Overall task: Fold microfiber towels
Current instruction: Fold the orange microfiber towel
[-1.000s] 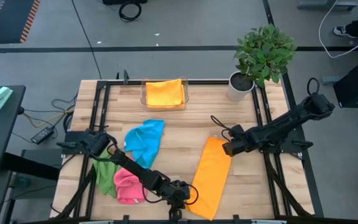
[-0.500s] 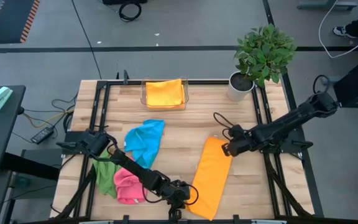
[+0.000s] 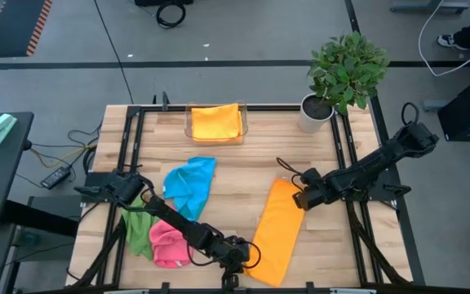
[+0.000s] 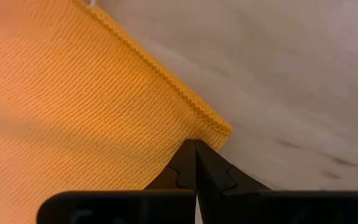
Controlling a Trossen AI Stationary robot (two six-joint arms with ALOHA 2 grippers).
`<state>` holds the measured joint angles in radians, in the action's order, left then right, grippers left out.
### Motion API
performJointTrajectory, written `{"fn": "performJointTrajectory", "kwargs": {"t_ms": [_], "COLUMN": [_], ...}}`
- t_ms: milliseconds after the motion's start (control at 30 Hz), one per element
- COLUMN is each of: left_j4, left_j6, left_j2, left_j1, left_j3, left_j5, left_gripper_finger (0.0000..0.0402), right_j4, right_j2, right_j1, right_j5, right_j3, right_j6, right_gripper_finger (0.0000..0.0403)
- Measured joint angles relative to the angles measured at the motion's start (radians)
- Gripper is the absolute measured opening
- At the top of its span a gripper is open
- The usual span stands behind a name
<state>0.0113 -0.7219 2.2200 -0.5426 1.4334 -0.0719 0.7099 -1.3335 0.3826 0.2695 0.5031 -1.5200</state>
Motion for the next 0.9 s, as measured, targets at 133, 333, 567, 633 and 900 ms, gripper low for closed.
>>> {"fn": "performJointTrajectory", "kwargs": {"t_ms": [133, 333, 567, 633, 900], "left_j4": [0.000, 0.000, -0.001, 0.008, 0.091], "left_j6": [0.000, 0.001, 0.001, 0.007, 0.087], "left_j2": [0.000, 0.000, 0.000, -0.009, -0.098], "left_j1": [0.003, 0.008, 0.025, 0.035, 0.098], "left_j3": [0.000, 0.000, 0.000, 0.000, -0.001], "left_j5": [0.000, -0.001, -0.004, -0.040, -0.356], "left_gripper_finger": [0.0023, 0.0006, 0.0043, 0.0057, 0.0109], "right_j4": [0.022, 0.069, -0.017, -0.088, -0.459], "right_j2": [0.046, 0.154, 0.183, 0.168, 0.034], "right_j1": [-0.001, 0.000, 0.075, 0.135, 0.401], "right_j5": [0.006, -0.023, -0.040, -0.032, 0.152], "right_j3": [-0.007, 0.041, 0.082, 0.083, 0.087], "right_j6": [-0.001, 0.022, -0.021, -0.063, -0.174], "right_gripper_finger": [0.0002, 0.0002, 0.0002, 0.0002, 0.0002]}}
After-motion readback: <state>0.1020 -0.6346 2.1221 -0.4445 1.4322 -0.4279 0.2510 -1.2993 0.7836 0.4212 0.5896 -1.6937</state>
